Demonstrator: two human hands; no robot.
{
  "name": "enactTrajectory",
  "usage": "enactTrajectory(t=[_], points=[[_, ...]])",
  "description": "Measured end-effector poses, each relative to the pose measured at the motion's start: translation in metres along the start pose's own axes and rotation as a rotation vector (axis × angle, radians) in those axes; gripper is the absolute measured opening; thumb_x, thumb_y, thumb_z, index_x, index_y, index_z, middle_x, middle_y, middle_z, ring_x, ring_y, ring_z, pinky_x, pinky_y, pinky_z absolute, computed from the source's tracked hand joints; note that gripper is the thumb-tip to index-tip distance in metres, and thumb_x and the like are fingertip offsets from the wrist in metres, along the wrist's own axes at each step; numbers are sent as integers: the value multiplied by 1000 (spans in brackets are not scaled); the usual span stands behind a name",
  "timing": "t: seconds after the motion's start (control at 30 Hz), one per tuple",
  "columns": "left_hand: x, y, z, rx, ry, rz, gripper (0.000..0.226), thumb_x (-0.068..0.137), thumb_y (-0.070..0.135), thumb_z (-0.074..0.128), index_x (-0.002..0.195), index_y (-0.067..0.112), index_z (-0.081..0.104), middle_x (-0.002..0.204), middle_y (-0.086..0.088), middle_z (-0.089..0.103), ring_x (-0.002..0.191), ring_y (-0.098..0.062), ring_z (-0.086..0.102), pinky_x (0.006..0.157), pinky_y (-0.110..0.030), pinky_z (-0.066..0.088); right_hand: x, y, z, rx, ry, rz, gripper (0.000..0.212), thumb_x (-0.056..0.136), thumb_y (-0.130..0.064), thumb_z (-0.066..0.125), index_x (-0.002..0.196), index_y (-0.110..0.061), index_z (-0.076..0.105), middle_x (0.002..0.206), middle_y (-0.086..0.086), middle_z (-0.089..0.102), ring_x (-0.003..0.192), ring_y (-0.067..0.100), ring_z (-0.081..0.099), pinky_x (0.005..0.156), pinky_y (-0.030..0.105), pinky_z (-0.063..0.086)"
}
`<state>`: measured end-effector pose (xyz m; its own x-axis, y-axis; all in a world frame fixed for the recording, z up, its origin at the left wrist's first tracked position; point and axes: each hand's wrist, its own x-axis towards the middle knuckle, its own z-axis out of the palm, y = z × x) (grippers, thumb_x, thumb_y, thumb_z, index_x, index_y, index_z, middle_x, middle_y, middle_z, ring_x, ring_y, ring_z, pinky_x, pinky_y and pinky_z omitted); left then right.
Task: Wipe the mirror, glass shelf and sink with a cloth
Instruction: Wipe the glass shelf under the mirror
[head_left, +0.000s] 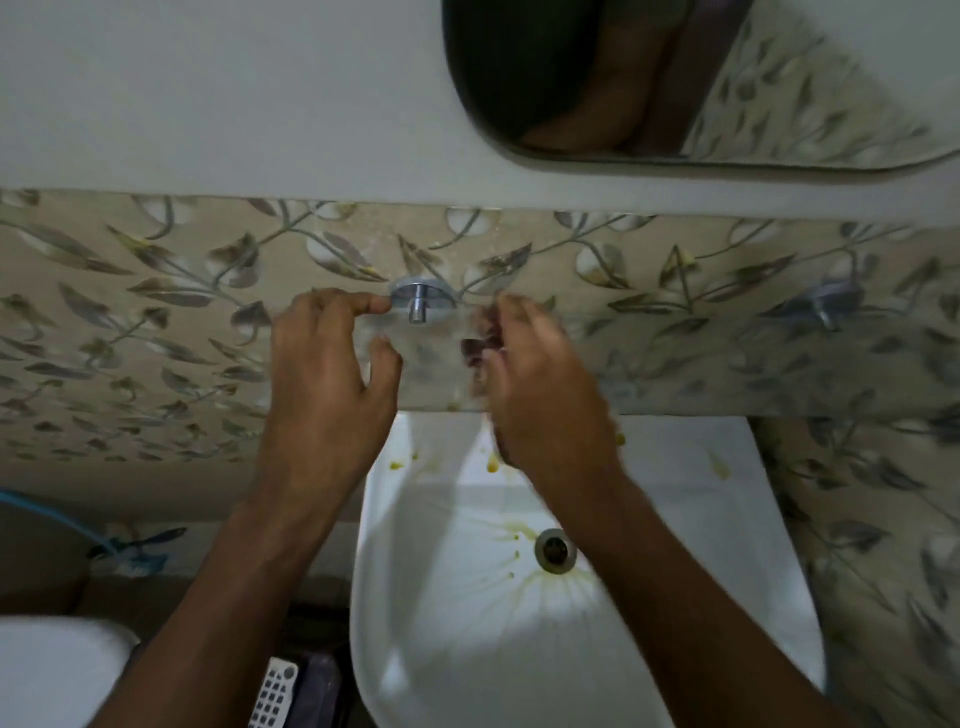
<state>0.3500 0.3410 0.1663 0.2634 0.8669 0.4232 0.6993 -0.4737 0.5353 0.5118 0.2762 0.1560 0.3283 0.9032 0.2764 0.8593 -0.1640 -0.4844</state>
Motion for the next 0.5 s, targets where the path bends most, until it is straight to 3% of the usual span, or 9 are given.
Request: enactTrajectory(t=[0.17,0.37,0.5], points=[[-3,25,16,-87,-31,27,31,89,7,60,119,14,62,120,-7,54,118,-18,45,99,-4,21,-6,58,-35,-113,122,292,52,102,-30,47,151,-16,36,151,7,42,132,26,46,103,42,46],[-2,56,33,-123,-49,73,32,89,13,55,121,17,59,122,-3,53,121,-13,42,99,-2,19,-6,12,-4,-34,53,-56,48,99,-19,41,145,-9,43,147,8,47,136,23,43,109,37,43],[3,75,43,-115,-69,148,32,88,6,59,119,14,60,117,-4,55,117,-17,44,100,-3,17,-8,44,-25,-20,75,-30,51,96,-22,58,144,-8,47,142,9,52,132,25,49,104,38,46]])
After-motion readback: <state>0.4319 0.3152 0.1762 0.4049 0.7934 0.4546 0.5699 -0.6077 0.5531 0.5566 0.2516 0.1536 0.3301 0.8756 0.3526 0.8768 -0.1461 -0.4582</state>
